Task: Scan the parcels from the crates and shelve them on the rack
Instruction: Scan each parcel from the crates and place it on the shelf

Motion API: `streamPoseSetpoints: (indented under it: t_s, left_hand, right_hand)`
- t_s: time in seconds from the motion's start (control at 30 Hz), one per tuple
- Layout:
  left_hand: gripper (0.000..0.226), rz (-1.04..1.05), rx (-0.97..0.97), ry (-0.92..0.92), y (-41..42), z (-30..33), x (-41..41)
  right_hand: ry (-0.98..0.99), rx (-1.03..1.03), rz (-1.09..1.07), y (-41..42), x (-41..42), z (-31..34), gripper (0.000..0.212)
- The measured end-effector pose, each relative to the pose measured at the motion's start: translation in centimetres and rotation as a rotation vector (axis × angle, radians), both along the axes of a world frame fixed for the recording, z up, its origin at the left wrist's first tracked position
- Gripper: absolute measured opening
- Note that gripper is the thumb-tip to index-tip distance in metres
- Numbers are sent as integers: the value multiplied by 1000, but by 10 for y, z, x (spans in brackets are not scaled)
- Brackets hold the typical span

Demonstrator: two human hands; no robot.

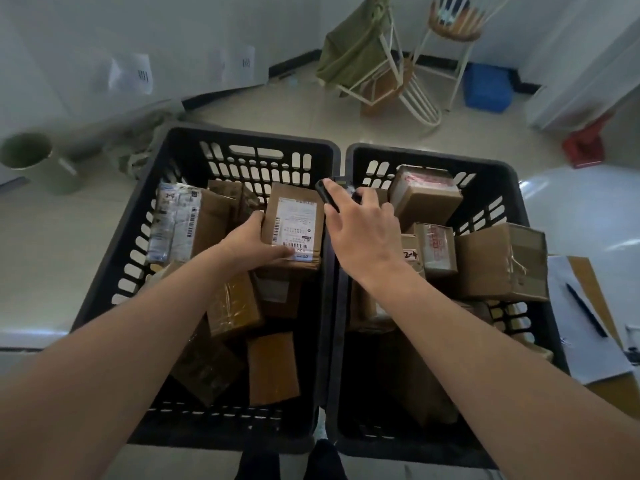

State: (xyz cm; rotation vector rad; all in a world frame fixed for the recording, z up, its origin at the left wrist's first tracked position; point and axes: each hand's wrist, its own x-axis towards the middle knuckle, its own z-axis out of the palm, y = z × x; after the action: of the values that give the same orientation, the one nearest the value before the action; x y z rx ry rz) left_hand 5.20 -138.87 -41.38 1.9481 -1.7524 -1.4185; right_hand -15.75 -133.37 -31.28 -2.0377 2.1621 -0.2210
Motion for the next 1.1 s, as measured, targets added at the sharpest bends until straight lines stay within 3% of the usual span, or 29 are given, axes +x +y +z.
streamPoseSetpoints:
  t_s: [0.13, 0.3, 0.57, 0.8, 1.1]
  left_hand:
    - [99, 28, 23, 161, 1, 0, 9]
    - [110, 12, 69, 280, 0, 6, 16]
    - [82, 178, -143, 449, 9, 21, 21]
    - [57, 231, -278, 424, 8, 68, 26]
    - [47, 141, -505, 323, 38, 133, 43]
  right_hand:
    - [-8, -15, 17, 2, 3, -2, 53]
    - [-3, -19, 26, 3, 5, 0, 53]
    - [-27, -16, 35, 6, 8, 12, 55]
    - [-69, 30, 100, 9, 9, 31, 55]
    - [-143, 109, 278, 23, 2, 69, 51]
